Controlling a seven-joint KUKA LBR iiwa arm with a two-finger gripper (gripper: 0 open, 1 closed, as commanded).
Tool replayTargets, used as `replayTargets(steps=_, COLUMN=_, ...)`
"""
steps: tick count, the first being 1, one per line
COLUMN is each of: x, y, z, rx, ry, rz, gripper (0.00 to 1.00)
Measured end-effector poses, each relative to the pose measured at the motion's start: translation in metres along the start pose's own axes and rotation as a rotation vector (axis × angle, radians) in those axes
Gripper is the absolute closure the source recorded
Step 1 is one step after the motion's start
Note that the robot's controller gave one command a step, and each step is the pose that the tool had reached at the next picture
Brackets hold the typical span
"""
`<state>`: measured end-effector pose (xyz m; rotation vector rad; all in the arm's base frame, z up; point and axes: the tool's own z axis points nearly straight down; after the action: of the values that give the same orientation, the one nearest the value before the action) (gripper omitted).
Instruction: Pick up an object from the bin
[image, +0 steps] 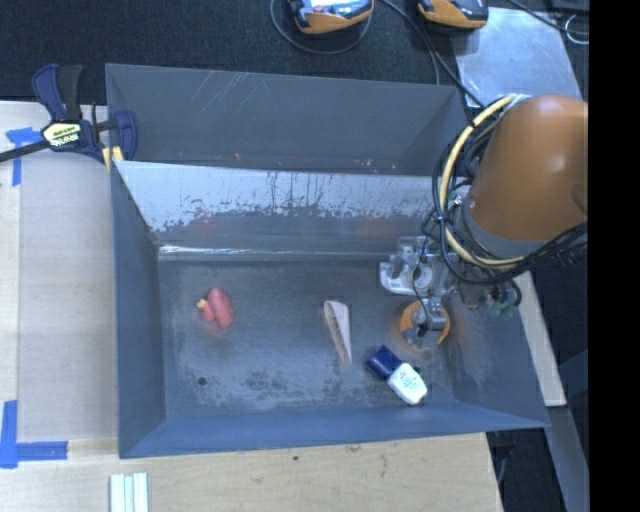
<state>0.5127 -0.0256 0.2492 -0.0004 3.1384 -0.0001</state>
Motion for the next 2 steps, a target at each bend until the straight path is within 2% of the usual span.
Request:
replayTargets(steps=1, x=-0.080, y=0.029, z=0.020, rx=0.000, ry=-0.009, rz=0.023, gripper=0.00)
replayTargets(steps=2, x=-0.077, y=-0.004, z=0.090, rx=0.001, ry=-0.003, rz=-0.212, gripper=1.00)
